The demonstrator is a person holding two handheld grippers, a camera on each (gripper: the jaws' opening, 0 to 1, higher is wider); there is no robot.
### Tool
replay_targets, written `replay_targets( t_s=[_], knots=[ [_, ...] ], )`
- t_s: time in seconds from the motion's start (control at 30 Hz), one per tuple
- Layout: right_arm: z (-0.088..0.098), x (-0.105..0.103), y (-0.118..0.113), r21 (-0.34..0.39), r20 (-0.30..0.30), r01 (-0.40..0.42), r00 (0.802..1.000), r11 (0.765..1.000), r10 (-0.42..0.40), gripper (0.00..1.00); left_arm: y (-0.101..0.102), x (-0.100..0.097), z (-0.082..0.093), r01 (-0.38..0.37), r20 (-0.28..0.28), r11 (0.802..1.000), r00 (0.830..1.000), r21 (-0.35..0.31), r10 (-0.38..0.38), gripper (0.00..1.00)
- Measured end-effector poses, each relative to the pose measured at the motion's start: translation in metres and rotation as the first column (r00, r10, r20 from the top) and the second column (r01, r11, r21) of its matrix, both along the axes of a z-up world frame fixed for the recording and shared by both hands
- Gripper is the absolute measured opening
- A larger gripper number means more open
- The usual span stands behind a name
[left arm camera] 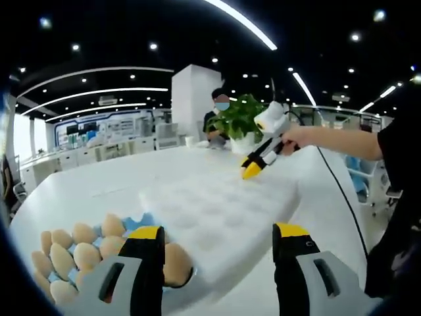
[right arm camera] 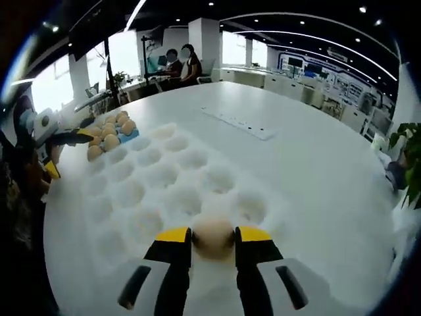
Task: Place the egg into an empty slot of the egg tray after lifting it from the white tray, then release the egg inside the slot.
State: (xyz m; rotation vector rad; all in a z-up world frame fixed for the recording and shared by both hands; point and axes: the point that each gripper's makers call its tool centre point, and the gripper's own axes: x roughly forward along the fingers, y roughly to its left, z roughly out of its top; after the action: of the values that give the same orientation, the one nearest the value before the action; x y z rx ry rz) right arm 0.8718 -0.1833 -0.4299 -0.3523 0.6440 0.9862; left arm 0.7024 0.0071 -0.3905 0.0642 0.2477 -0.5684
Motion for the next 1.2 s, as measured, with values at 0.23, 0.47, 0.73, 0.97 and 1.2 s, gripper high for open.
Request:
replay_targets(
  t_s=[0.23, 0.47, 0.73, 0.97, 1.2],
  knots=[
    [-0.001, 0.001, 0.0, 0.014, 0.024, 0.006, 1.0, 1.0, -0.006, 0.27, -0.007, -0.005, -0.004, 0.008, -0.009, 1.0, 1.0, 0.0, -0.008, 0.68],
    [-0.001, -0.004, 0.002, -0.017, 0.026, 0.012, 1.0, 1.0, -0.011, 0.27, -0.01, -0.011, -0.002, 0.009, -0.003, 1.0, 1.0, -0.007, -0.009, 0.68],
    [-0.001, -0.007, 0.002, -0.038, 0.027, 0.022, 0.999, 0.999, -0.021, 0.27, -0.002, -0.014, -0.002, 0.001, -0.003, 1.0, 1.0, -0.011, -0.001, 0.68],
    [0.0, -0.007, 0.004, -0.059, 0.032, 0.02, 0.999, 0.998, -0.018, 0.26, 0.006, -0.013, -0.002, -0.008, -0.003, 1.0, 1.0, -0.018, 0.008, 0.68],
    [0.003, -0.006, 0.003, -0.063, 0.04, 0.019, 0.999, 0.998, -0.017, 0.26, 0.011, -0.009, -0.004, -0.007, -0.004, 1.0, 1.0, -0.02, 0.007, 0.68]
  ],
)
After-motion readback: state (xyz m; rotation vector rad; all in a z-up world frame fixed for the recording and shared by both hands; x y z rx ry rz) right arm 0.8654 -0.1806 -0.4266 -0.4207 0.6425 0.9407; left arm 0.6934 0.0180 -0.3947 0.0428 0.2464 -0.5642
